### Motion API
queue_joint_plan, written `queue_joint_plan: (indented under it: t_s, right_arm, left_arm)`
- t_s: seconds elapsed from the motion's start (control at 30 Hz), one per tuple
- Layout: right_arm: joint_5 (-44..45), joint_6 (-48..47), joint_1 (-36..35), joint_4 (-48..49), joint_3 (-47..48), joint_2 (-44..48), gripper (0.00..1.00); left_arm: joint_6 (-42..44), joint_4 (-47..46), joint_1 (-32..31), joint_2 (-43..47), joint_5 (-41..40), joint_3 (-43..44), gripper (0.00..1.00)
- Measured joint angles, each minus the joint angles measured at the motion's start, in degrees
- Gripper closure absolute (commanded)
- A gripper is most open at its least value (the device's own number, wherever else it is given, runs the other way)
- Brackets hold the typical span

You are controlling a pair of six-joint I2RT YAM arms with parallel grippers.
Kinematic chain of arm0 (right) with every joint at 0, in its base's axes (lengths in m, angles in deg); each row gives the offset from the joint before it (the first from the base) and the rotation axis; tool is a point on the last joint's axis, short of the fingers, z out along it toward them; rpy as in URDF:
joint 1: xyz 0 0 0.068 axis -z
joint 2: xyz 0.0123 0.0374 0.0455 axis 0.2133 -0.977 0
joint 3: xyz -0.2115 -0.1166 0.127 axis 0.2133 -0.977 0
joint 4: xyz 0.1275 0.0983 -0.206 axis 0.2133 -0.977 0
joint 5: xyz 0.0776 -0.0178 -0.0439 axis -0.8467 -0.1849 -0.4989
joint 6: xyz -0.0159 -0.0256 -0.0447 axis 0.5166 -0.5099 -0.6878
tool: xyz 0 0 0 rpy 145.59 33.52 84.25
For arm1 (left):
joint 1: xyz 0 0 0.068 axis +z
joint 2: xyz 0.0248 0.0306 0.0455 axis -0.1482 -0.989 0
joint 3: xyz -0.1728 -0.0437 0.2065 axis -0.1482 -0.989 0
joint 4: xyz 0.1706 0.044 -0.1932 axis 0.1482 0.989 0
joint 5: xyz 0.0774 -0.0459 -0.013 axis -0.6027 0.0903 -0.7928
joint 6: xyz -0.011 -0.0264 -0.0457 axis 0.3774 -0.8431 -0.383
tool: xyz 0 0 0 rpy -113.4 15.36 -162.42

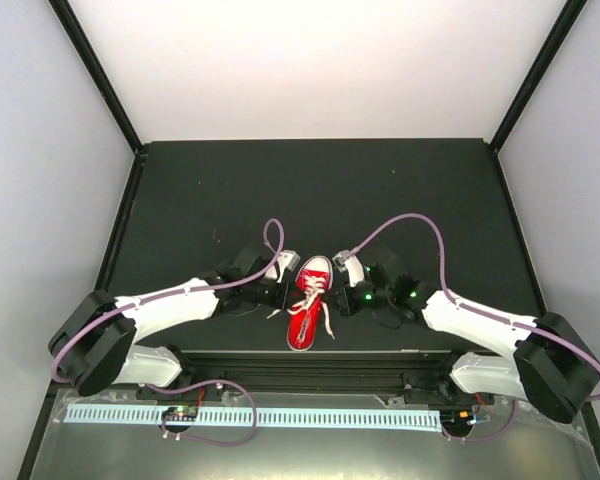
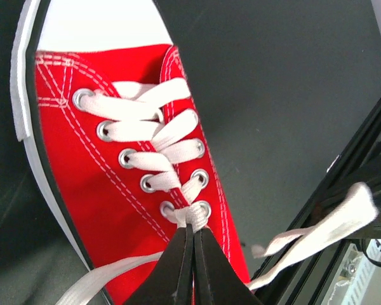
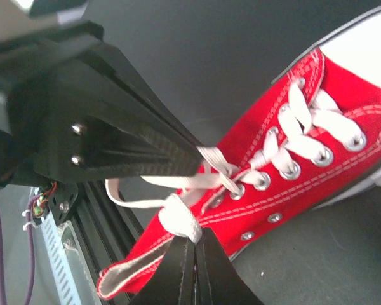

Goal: Tie the shoes

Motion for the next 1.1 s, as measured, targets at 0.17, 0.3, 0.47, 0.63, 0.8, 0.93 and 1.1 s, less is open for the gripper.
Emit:
queue_joint_plan:
  t_s: [0.17, 0.3, 0.47, 0.63, 0.8, 0.93, 1.1]
  right_arm:
    - [1.3, 0.0, -1.5, -0.3, 2.4, -1.1, 0.98]
    - [2.4, 0.0, -3.8, -0.5, 4.1, -4.6, 0.98]
    - [4.0, 0.3, -6.8, -0.6, 5.9, -9.0, 0.98]
    - [5.4, 1.1, -8.3, -0.6, 8.0, -13.1, 0.98]
    - [7.1, 1.8, -9.3, -0.9, 8.8, -15.9, 0.98]
    - [8.5, 3.1, -9.3, -1.3, 8.8, -16.8, 0.98]
    - [9.6, 4.3, -9.5, -1.4, 9.0, -16.9, 0.98]
  left_arm:
    - [0.1, -0.3, 0.0, 0.0, 0.3, -1.3, 0.98]
    - [0.1, -0.6, 0.0, 0.0, 0.3, -1.8, 0.98]
    - [0.7, -1.3, 0.0, 0.0, 0.3, -2.3, 0.98]
    - [1.2, -1.9, 0.0, 0.4, 0.2, -3.0, 0.98]
    - [1.2, -2.7, -0.1, 3.1, 0.1, -4.7, 0.98]
    - [1.3, -4.0, -0.1, 5.2, -0.2, -5.3, 0.98]
    - [1.6, -5.0, -0.1, 6.2, -0.3, -6.9, 0.98]
